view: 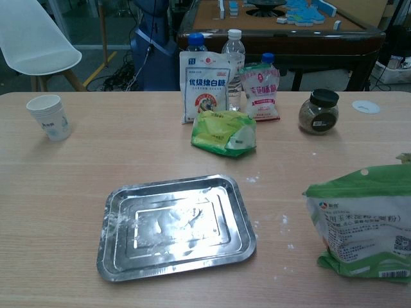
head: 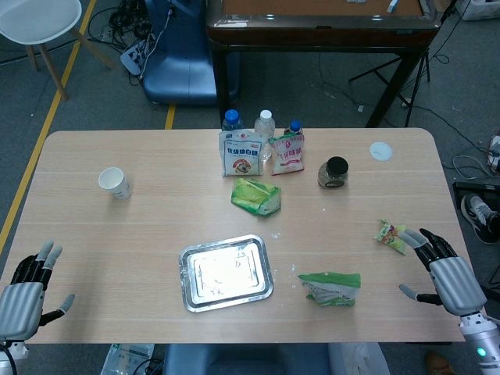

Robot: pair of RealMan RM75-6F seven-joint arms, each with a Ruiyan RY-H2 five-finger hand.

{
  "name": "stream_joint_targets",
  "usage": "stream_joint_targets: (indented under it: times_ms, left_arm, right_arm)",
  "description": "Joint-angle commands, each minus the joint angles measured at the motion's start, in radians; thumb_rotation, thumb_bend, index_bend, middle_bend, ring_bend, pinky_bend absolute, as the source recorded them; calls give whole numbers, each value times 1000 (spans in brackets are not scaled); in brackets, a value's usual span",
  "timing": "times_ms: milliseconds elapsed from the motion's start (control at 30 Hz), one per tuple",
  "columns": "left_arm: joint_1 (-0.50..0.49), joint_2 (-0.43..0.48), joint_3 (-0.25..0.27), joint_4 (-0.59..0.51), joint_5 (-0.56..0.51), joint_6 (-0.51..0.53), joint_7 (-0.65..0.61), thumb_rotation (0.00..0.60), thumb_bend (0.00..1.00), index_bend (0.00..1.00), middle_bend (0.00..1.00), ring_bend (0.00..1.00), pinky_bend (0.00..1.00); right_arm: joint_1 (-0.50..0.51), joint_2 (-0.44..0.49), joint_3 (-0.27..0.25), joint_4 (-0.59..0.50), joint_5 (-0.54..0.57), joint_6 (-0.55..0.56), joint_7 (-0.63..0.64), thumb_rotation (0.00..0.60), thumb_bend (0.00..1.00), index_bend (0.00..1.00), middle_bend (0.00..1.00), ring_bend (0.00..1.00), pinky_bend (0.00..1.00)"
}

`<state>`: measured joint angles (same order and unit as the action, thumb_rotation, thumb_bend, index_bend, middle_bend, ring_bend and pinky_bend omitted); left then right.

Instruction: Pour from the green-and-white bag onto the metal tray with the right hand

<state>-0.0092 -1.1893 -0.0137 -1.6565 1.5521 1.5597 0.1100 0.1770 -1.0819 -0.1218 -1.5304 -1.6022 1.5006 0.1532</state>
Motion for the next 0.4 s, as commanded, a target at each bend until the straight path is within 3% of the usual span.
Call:
stream_joint_targets:
  times_ms: [33, 400]
  left_arm:
    - [1, 1, 1, -2, 1, 2, 0, 600, 229, 20, 0, 76, 57]
    - [-3, -4, 1, 3, 1, -2, -4, 600, 229, 21, 0, 76, 57]
  right_arm:
    - [0, 18, 7, -35, 10, -27, -27, 600, 138, 78, 111, 43, 90]
    - [-23, 16, 25, -45, -28, -3, -41, 600, 138, 78, 109, 43, 89]
